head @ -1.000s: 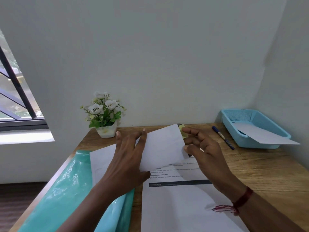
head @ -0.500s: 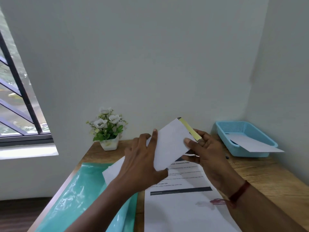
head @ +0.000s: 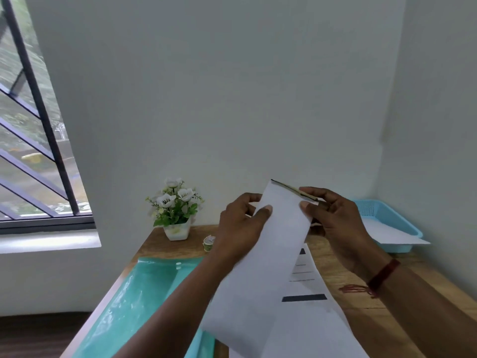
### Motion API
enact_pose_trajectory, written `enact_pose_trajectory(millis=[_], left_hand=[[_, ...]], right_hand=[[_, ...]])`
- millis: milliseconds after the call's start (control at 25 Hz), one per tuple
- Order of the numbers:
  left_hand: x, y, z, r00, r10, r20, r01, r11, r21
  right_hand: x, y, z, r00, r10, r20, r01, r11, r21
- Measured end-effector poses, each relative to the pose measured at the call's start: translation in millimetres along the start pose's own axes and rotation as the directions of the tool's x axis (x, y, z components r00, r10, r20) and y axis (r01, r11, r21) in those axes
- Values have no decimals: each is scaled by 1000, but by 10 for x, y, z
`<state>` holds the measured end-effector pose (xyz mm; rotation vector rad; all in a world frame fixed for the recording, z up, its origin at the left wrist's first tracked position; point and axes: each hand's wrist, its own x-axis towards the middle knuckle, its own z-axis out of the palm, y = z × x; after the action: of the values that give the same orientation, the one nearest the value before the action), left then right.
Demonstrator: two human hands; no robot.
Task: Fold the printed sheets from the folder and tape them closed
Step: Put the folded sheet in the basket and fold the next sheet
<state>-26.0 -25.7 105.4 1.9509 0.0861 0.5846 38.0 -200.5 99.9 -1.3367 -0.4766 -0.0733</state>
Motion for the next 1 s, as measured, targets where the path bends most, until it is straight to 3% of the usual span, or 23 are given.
enact_pose_trajectory(millis=[120,440,680,840,1000], left_hand=[[119,71,19,998,-65,3,63,963,-262],[194,350,59,990,-137,-31,108,882,-458],[158,286,52,996,41,-81,-62,963,-264],[111,307,35,980,167,-106,-181,975,-132],[74,353,48,957,254,-140,-264,963,-62]], right_hand=[[32,-77,13,999,-43,28,44,999,-31],[70,-209,14,991,-84,105,98,987,-128],[21,-262,-36,977,-112,183,148,969,-197],[8,-265,6,978,-192,77,205,948,-243],[-30,-307,73,981,-193,8,191,966,-175]])
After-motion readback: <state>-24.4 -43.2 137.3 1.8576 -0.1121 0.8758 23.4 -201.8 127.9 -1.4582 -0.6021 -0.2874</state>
